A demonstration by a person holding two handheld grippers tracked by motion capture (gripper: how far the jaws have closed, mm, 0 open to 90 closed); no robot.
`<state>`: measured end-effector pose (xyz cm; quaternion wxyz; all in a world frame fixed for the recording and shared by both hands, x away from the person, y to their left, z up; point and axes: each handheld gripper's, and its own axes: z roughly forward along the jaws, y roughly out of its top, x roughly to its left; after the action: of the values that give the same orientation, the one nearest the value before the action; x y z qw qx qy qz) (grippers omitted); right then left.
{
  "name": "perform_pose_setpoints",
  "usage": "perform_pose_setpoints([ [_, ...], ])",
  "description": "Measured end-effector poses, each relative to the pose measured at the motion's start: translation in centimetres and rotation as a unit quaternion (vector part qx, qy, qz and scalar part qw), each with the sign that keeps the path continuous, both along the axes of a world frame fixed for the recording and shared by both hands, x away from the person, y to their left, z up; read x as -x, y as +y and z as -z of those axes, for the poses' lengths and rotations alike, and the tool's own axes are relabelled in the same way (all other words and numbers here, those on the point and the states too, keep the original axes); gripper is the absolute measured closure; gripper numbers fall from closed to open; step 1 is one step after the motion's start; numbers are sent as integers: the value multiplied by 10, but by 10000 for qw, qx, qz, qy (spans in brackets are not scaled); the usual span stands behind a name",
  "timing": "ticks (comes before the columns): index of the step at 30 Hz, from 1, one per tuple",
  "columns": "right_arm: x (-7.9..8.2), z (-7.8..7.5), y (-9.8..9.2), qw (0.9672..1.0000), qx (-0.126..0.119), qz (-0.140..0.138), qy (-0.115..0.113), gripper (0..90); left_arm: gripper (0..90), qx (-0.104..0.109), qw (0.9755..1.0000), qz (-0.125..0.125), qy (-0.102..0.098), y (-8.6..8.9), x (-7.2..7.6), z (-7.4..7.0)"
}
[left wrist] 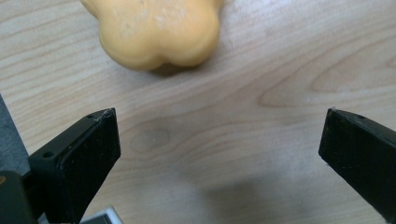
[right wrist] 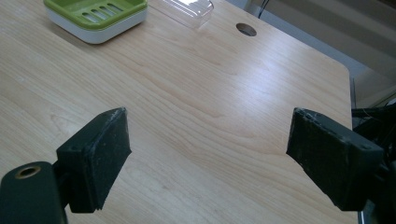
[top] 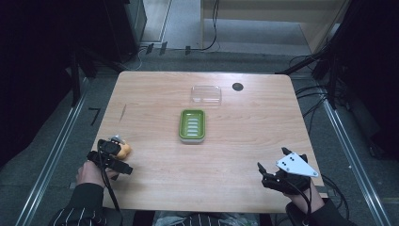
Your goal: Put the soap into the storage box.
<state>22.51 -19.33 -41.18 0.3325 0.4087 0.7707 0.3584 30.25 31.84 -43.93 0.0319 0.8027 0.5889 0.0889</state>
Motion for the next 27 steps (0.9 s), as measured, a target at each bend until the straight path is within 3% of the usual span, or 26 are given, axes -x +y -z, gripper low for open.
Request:
perform_pose_setpoints([
  [14,0,0,0,10000,13,12,-3,137,28,10,9996,-269,-100,6,-30,0],
  [20,1,0,0,10000,-16,39,13,137,133,42,9991,-361,-208,9,-40,0],
  [24,0,0,0,10000,2,25,2,137,197,49,9995,-284,-136,8,-43,3],
  [27,1,0,-1,10000,-14,49,18,137,259,-106,9995,-253,-168,8,-43,3],
])
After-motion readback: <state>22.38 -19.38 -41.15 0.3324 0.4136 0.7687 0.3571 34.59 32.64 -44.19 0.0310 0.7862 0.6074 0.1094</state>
